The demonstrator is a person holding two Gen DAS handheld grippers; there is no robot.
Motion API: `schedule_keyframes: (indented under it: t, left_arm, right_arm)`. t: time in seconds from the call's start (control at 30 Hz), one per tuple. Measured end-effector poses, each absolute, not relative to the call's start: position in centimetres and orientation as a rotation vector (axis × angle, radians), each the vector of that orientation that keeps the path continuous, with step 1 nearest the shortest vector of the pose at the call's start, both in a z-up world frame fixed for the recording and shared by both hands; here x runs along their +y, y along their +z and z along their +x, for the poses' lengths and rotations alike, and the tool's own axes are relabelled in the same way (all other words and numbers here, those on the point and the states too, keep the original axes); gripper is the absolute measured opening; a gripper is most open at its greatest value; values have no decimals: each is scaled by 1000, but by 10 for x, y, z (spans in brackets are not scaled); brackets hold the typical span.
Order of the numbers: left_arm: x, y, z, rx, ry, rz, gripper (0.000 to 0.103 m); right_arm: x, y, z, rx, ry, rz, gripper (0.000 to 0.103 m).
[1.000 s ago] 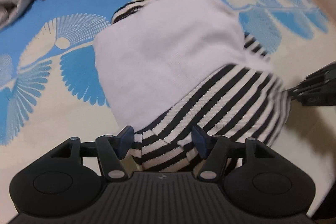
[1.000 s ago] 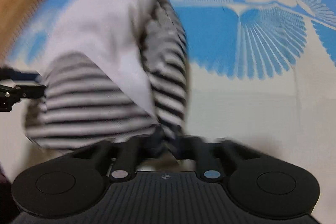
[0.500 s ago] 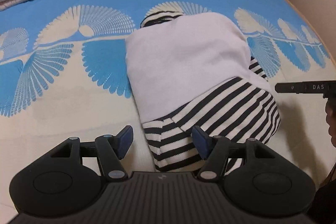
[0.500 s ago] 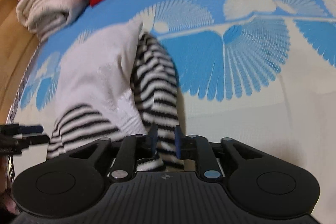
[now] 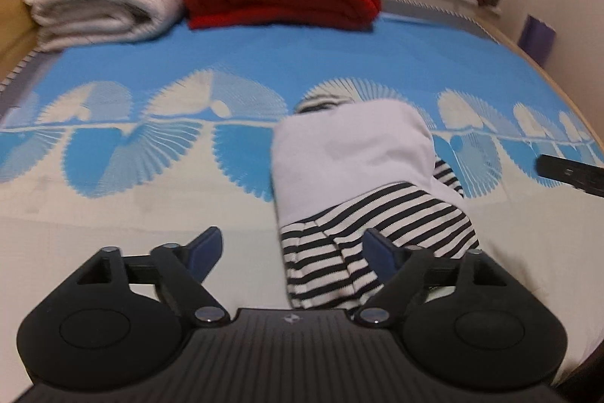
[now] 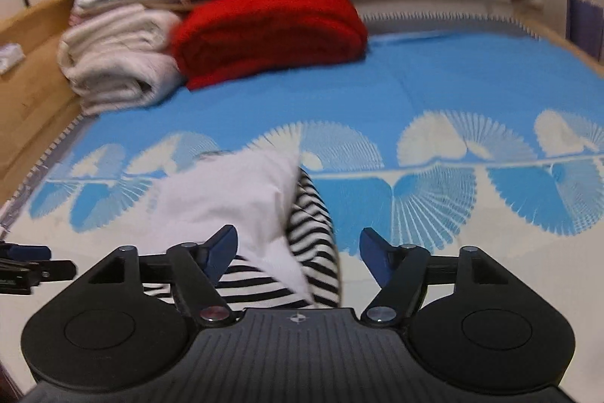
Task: Fold small clothes
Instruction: 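Open both tools and pull them back from the bundle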
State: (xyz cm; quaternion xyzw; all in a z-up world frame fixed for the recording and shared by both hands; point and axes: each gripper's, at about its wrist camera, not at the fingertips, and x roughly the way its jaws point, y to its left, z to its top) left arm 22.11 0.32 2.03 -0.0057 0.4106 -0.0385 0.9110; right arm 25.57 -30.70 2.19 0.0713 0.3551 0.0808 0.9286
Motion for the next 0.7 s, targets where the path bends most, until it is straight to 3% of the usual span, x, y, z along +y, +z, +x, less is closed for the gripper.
schedule_keyframes:
  t: [0.13, 0.2, 0.23, 0.37, 0.47, 0.7]
  left_arm:
    - [-1, 36, 170, 748, -40, -35, 88]
    - [-5, 37, 146, 705, -22, -46, 101]
    - [-7, 36, 134, 680, -7, -55, 103]
    - [-18, 15, 90, 608, 45, -33, 102]
    - [-25, -10, 78, 712, 52, -9, 102]
    - [-10, -7, 88, 719, 90, -101, 102]
  right_arm:
    - [-296, 45, 208, 634, 154, 116, 92]
    - [-293, 48, 184, 604, 147, 109, 92]
    - [-292, 47, 173, 591, 147, 115, 92]
    - [-287, 39, 137, 557, 132, 155, 93]
    - [-280, 26, 114, 529, 118, 140, 94]
    - [-251, 16, 114, 590, 157, 65, 95]
